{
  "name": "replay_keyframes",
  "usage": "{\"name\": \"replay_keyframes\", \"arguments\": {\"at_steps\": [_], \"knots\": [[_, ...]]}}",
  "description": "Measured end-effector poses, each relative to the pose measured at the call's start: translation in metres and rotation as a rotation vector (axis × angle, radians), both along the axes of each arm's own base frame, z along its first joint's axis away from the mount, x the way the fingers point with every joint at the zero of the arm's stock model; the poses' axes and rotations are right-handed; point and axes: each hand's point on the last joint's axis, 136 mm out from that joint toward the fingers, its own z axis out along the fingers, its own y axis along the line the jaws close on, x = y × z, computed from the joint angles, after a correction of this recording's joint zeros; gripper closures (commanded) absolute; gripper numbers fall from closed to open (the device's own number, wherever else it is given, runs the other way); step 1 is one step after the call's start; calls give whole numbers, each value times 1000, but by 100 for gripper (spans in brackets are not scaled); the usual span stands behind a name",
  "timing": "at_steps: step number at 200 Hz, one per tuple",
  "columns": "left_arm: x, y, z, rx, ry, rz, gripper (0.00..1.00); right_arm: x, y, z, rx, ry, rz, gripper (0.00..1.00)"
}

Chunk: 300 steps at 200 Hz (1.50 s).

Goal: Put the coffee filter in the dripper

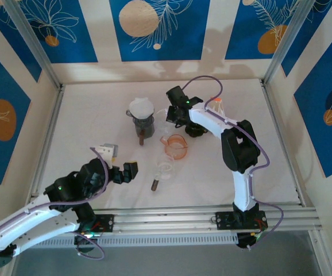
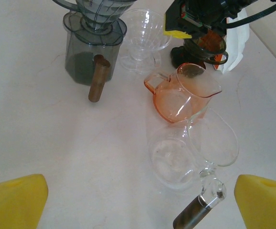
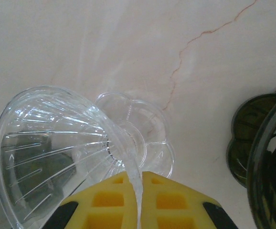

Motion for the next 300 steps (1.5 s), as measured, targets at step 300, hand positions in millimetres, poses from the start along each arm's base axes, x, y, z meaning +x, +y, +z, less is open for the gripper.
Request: {"name": "replay_keyframes", "arguments": {"at_steps": [300], "knots": [[2,13,13,-4,-68,31,0,-226,12,122,334,170,496,100]]}}
